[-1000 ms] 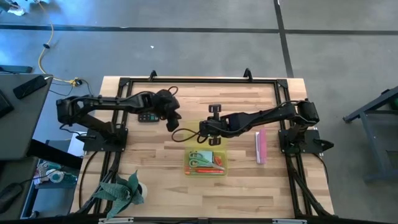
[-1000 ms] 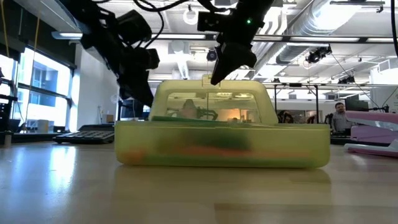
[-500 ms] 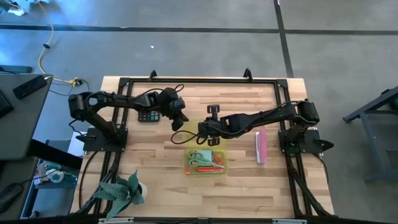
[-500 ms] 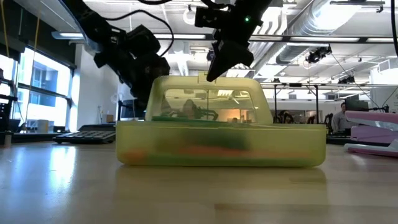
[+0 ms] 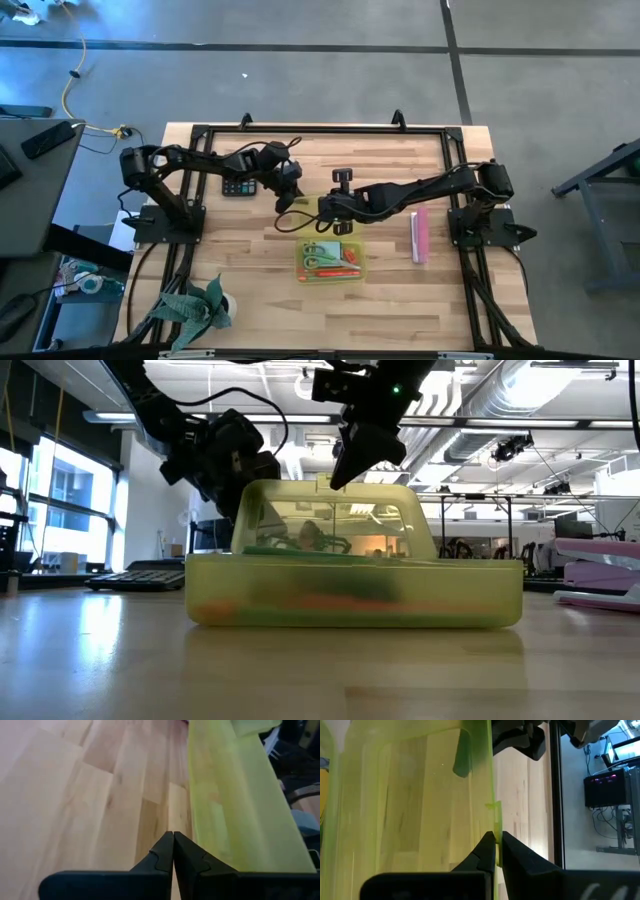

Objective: Pack school essentials
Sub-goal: Close the yellow supply box

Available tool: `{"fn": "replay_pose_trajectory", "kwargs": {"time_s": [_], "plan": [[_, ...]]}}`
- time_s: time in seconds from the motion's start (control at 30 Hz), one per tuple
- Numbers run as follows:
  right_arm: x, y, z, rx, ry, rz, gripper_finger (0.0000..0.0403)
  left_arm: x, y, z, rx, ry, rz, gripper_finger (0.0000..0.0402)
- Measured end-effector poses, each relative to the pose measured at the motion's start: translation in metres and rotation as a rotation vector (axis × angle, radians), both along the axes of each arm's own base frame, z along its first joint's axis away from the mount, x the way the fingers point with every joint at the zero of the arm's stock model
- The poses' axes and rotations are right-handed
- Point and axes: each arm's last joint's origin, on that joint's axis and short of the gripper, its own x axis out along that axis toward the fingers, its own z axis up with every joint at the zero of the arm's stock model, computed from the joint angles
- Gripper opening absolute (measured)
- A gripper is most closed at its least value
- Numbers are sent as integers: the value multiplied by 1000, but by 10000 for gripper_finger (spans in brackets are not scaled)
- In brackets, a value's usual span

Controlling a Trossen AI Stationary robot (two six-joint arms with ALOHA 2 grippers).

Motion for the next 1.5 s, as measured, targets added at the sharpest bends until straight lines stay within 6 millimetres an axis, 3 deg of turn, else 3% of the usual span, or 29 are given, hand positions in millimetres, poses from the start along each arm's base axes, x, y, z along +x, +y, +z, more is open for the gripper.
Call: {"fn": "replay_pose_trajectory", "kwargs": {"time_s": [0.17,0.6,0.87,1.03,1.17,1.33,1.5], "plan": [[0,0,0,1,0,1,19,0,0,1,-11,-10,-16,0],[0,0,0,11,-11,-12,144,0,0,0,-12,-10,-16,0],[-14,13,27,69,-118,-33,162,0,0,0,-12,-9,-15,0],[-29,35,43,333,-187,-47,163,0,-1,0,-14,-8,-14,0],[-34,69,38,589,-136,5,163,0,-1,0,-14,-8,-14,0],[-38,119,10,609,-41,69,163,0,0,1,-12,-9,-14,0],[-41,151,-14,572,-19,54,163,0,0,1,-13,-8,-13,0]]}}
